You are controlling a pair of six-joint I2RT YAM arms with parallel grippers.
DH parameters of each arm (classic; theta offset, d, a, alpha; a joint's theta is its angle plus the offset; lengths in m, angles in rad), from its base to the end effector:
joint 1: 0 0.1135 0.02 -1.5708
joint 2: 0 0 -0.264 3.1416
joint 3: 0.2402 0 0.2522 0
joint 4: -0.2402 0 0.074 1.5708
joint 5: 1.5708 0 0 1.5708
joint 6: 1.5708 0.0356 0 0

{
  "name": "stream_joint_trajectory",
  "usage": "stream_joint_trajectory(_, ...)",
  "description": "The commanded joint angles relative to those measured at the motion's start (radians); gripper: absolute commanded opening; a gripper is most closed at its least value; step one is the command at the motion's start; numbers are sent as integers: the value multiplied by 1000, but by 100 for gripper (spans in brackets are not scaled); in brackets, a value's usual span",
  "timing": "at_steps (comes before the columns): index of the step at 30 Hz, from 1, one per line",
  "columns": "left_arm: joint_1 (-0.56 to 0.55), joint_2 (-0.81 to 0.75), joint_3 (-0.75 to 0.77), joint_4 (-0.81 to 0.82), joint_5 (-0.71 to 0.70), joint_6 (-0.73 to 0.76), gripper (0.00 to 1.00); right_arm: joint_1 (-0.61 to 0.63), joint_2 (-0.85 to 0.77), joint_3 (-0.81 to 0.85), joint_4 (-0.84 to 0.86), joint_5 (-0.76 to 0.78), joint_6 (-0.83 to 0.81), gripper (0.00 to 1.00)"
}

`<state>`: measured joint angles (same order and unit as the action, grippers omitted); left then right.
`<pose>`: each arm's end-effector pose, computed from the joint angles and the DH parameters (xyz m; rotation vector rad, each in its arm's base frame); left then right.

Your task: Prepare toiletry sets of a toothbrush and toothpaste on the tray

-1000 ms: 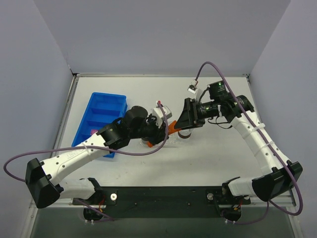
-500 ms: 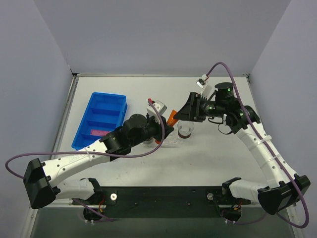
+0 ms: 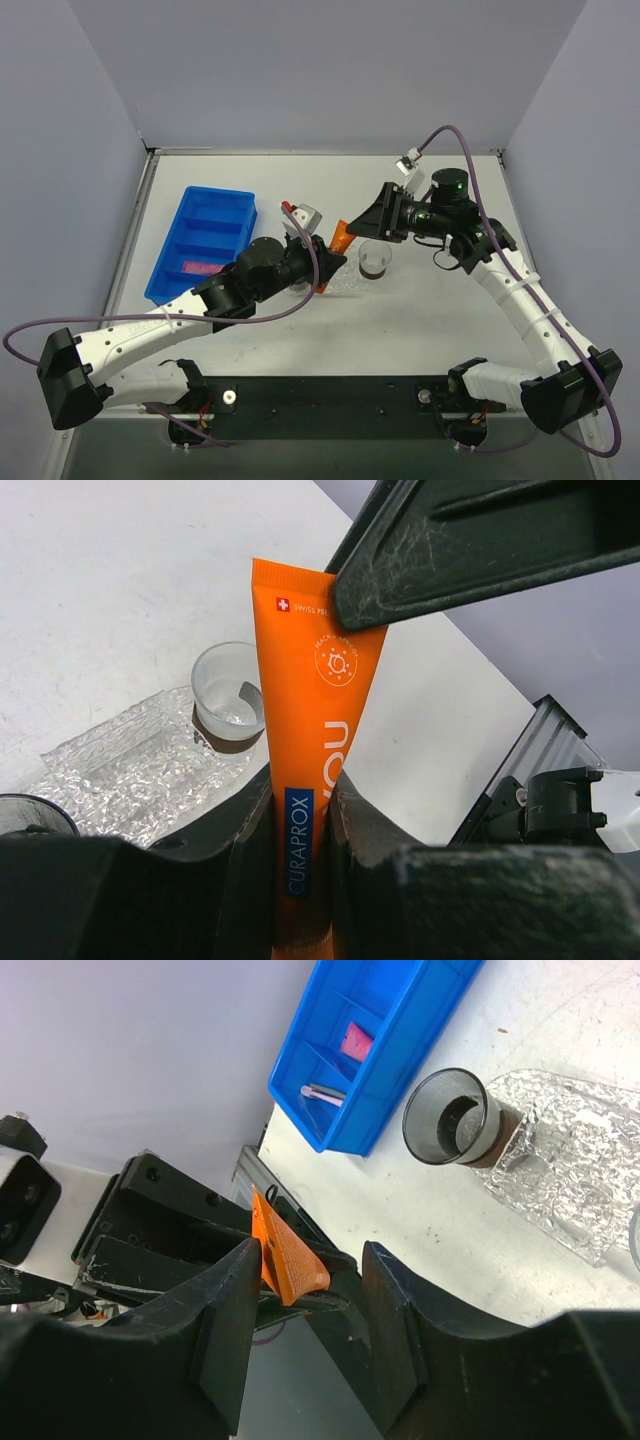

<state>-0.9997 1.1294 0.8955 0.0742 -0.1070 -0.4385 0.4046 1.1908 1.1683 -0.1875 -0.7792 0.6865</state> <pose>0.1478 -0.2229 0.3364 0.4259 1.7789 -0.9516 0.2342 0.1275 0.3924 -0.3521 1.9364 1.4399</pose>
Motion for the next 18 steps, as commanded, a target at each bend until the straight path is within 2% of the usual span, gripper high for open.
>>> stream_joint_trajectory(1,-2,-37,8,101,6,-17,13,2,-14,-2,97,-25,30,38)
stream_joint_trajectory(18,-4,-28,11,102,-20,-46,12,71,24,19,88,-63,10,31)
